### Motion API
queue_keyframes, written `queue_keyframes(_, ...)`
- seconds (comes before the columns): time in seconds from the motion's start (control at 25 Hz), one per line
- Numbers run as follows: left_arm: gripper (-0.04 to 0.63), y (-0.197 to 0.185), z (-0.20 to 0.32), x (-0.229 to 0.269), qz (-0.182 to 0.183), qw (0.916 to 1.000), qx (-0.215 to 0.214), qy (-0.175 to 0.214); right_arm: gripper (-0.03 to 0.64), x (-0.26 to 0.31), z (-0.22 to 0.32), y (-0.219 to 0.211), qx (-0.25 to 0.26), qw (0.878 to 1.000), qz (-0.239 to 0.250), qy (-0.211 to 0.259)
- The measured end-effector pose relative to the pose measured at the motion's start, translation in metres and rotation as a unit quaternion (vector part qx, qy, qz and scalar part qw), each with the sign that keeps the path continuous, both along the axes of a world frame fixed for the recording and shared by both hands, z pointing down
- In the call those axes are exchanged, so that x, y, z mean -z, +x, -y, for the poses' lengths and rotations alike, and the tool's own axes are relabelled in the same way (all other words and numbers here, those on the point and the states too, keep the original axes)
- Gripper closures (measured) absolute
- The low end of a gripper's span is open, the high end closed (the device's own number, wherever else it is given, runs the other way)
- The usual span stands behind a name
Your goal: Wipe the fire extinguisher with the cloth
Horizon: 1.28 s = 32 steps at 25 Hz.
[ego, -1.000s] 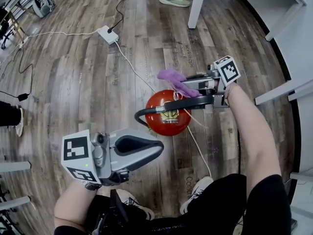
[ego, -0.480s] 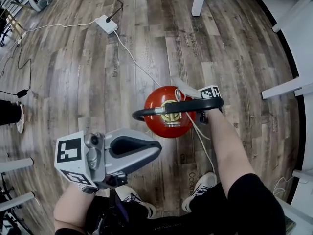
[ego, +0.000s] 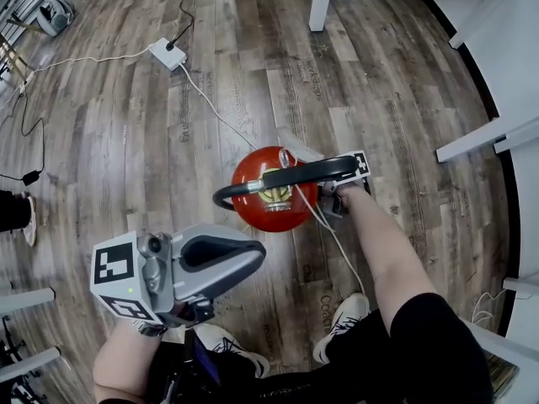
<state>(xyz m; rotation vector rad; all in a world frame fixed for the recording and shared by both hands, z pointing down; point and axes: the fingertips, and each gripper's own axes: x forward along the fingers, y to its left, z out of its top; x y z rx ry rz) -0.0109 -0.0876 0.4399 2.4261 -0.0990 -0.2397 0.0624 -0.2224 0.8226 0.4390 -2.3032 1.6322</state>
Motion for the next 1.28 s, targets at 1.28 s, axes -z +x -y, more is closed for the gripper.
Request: queue_keyframes(1.28, 0.598, 0.014, -0.019, 0.006, -0.011, 0.9993, -0.026, 0.024, 0.548, 0.240, -0.092, 0.028, -0.118, 0.979, 0.093, 0.139)
